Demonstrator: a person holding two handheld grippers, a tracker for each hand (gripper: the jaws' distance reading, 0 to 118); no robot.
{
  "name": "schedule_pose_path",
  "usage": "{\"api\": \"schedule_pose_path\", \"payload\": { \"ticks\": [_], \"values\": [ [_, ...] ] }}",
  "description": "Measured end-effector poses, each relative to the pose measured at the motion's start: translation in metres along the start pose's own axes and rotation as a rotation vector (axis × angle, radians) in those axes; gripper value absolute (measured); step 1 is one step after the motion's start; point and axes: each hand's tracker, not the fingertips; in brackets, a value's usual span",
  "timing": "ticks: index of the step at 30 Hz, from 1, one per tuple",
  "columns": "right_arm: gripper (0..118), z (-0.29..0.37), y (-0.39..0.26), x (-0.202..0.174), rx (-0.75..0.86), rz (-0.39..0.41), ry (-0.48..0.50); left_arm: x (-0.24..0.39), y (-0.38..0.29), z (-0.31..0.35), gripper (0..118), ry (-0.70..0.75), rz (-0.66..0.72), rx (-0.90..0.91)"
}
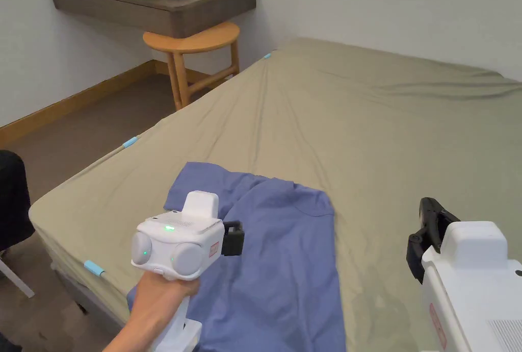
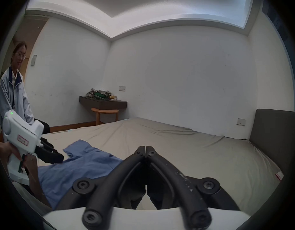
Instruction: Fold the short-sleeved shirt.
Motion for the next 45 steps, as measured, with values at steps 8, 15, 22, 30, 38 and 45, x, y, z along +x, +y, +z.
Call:
{"api": "schedule_pose_path", "payload": {
  "ticks": [8,15,22,30,38,45],
  "values": [
    [1,-0.001,-0.022,0.031,-0.069,0.013,-0.071,0.023,-0.017,-0.102,107,0.007,0.045,-0.297],
    [1,0.007,-0.036,0.051,-0.115,0.010,-0.112,0.038,-0.038,-0.104,16,-0.034,0.005,-0.298],
    [1,0.022,-0.032,0.066,-0.108,-0.005,-0.133,0.026,-0.030,-0.073,8,-0.081,-0.007,-0.239],
    [1,0.051,-0.025,0.095,-0.069,-0.058,-0.175,0.037,0.060,0.046,8,-0.421,0.279,0.097],
    [1,0.097,-0.017,0.141,-0.018,-0.067,-0.279,0.155,0.167,0.145,8,-0.595,-0.069,0.284],
    [1,0.147,-0.016,0.191,0.003,-0.057,-0.429,0.277,0.192,0.181,8,-0.769,-0.267,0.319]
  ]
}}
